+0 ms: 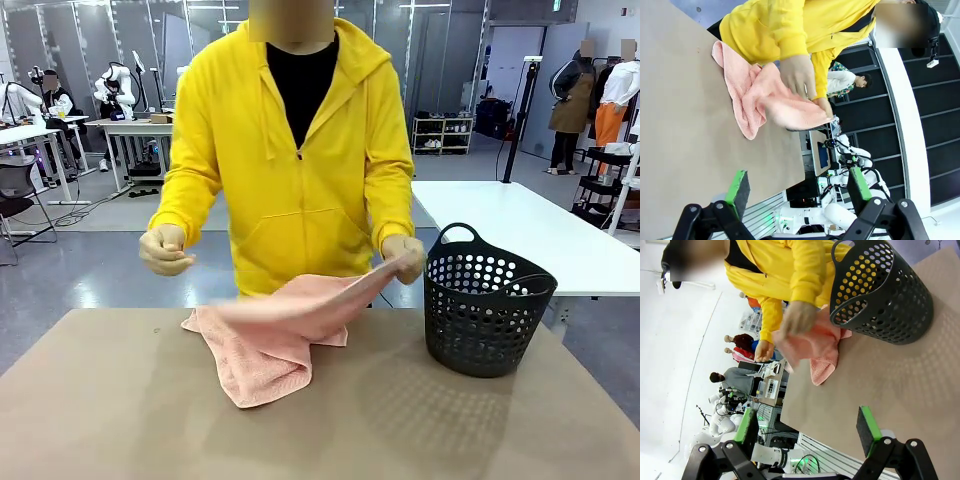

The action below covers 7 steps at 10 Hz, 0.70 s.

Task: Fold the towel.
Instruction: Grab the top end of the 100 cm Hotel Towel extended by the human.

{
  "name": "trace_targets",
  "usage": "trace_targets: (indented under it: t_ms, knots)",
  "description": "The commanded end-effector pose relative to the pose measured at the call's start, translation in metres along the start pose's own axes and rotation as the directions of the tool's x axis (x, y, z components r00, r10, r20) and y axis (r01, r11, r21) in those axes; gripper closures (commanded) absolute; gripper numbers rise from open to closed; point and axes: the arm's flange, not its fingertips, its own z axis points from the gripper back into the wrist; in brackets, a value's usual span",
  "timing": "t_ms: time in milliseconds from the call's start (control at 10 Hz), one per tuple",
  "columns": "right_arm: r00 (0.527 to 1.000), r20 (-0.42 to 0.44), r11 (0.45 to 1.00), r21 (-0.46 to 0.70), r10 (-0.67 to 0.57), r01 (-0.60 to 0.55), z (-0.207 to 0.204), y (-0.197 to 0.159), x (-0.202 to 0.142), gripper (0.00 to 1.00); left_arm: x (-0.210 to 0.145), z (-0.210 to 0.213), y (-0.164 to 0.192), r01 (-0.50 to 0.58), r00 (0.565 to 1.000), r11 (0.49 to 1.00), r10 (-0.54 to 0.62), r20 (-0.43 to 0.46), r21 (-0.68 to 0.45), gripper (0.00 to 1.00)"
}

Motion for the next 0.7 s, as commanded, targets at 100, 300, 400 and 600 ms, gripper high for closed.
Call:
trace_targets:
  t_ms: [100,300,400,600]
  knots:
    - [1.0,0.01,1.0,0.013,0.009,-0.009,0.0002,0.0003,0.0011,0.0,0.0011,0.0026,-0.0009,0.009,1.0,1.0,-0.009,-0.008,-0.008,0.0]
    - [1.0,0.01,1.0,0.013,0.009,-0.009,0.0002,0.0003,0.0011,0.0,0.0011,0.0026,-0.0009,0.009,1.0,1.0,-0.009,-0.008,-0.008,0.0]
    - [1.0,0.01,1.0,0.013,0.009,-0.009,0.0002,0.0003,0.0011,0.0,0.0011,0.0026,-0.0009,0.009,1.0,1.0,-0.009,-0.008,-0.008,0.0]
    - [1.0,0.01,1.0,0.013,0.009,-0.009,0.0002,0.0003,0.0011,0.0,0.0011,0.0026,-0.0009,0.009,1.0,1.0,-0.009,-0.008,-0.008,0.0]
